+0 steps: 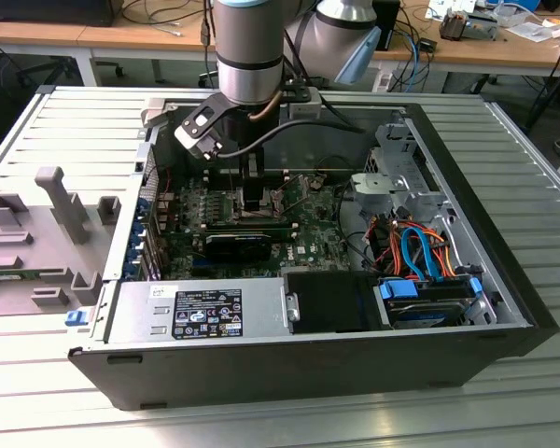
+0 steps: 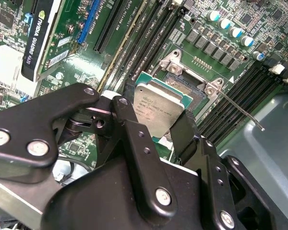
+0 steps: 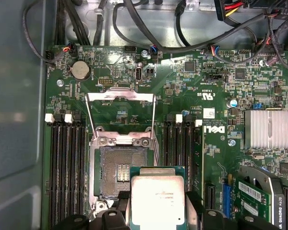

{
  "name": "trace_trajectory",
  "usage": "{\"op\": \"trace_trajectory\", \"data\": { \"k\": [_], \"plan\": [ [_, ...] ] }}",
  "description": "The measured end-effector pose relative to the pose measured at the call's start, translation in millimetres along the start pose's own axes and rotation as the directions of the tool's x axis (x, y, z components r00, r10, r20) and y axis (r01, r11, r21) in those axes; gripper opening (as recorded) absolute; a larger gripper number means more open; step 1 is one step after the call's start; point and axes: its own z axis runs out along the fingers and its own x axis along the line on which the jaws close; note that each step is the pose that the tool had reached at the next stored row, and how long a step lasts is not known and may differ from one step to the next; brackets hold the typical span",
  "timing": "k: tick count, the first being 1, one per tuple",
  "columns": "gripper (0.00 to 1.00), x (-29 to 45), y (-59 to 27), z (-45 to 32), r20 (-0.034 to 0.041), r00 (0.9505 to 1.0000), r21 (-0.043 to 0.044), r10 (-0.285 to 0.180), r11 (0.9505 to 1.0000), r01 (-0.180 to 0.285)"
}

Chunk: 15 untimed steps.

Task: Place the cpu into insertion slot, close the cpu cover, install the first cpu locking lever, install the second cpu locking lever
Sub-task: 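Place the cpu into insertion slot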

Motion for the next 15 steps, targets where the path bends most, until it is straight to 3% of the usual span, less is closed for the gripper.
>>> {"op": "trace_trajectory", "data": {
  "k": [15],
  "plan": [
    [0.54,6.8,0.0,4.6,-0.0042,1.0000,0.0000,0.000,1.0000,0.000]
  ]
}}
